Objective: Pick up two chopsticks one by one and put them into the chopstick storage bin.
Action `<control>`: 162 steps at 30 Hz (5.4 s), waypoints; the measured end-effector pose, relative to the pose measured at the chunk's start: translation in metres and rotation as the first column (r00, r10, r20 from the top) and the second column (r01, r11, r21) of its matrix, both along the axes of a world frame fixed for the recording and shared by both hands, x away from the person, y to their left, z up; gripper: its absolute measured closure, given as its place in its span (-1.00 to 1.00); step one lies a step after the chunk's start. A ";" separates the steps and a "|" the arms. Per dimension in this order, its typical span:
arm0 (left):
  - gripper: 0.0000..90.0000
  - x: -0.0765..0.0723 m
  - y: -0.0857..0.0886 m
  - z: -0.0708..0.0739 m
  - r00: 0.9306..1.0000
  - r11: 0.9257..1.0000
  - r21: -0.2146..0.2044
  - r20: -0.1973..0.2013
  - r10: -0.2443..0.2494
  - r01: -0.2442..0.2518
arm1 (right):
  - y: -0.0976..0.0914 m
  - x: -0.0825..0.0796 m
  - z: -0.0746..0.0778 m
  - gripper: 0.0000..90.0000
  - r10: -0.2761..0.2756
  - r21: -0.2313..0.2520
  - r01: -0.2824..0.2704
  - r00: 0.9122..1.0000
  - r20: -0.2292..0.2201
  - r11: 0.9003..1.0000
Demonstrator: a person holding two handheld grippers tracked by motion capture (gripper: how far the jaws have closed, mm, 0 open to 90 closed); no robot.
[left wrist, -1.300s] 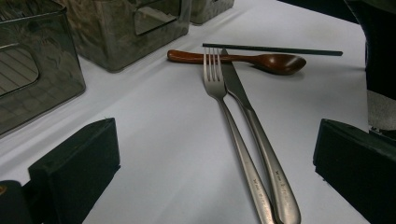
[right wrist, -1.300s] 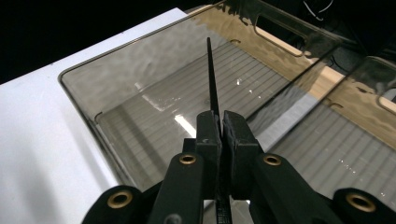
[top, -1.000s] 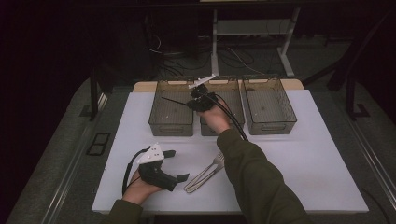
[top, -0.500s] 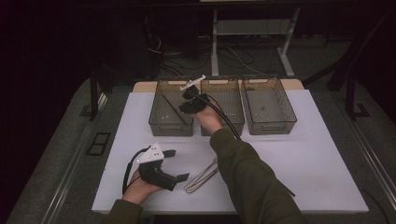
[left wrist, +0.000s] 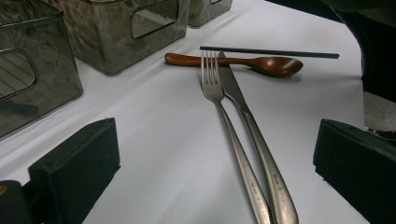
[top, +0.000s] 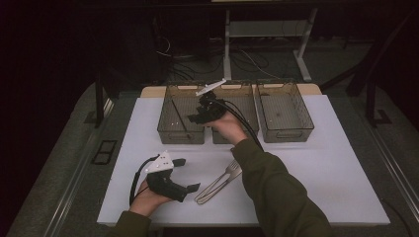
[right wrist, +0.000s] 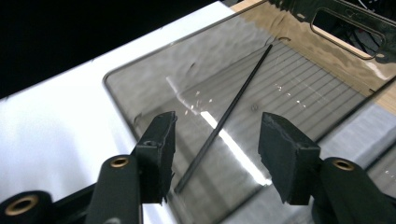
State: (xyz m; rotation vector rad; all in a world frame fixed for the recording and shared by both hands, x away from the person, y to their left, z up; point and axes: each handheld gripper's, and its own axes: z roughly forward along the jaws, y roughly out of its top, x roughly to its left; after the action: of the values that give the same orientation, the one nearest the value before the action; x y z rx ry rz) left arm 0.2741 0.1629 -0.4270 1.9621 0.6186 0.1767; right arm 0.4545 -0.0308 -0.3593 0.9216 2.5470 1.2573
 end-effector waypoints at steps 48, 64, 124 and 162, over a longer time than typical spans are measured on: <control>-1.00 -0.002 -0.002 -0.003 1.000 1.000 0.025 -0.003 0.002 -0.002 | -0.185 -0.117 -0.011 0.08 -0.073 0.045 0.073 0.997 -0.009 0.996; -1.00 -0.003 -0.002 -0.003 1.000 1.000 0.030 -0.002 0.004 -0.004 | -0.227 -0.155 -0.028 0.43 -0.096 -0.004 0.096 0.995 -0.008 0.995; -1.00 -0.004 -0.002 -0.002 1.000 0.999 0.035 0.003 0.003 -0.004 | -0.253 -0.194 -0.080 0.88 -0.132 -0.223 0.101 0.983 -0.130 0.970; -1.00 -0.003 -0.002 -0.002 1.000 0.999 0.041 0.002 0.003 -0.003 | -0.290 -0.189 -0.046 0.89 -0.198 0.010 0.198 0.980 -0.033 0.980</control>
State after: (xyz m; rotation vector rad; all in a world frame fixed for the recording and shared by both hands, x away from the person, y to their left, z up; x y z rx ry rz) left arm 0.2706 0.1608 -0.4295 2.0001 0.6213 0.1946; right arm 0.2655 -0.3209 -0.4052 1.1742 2.4014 1.2109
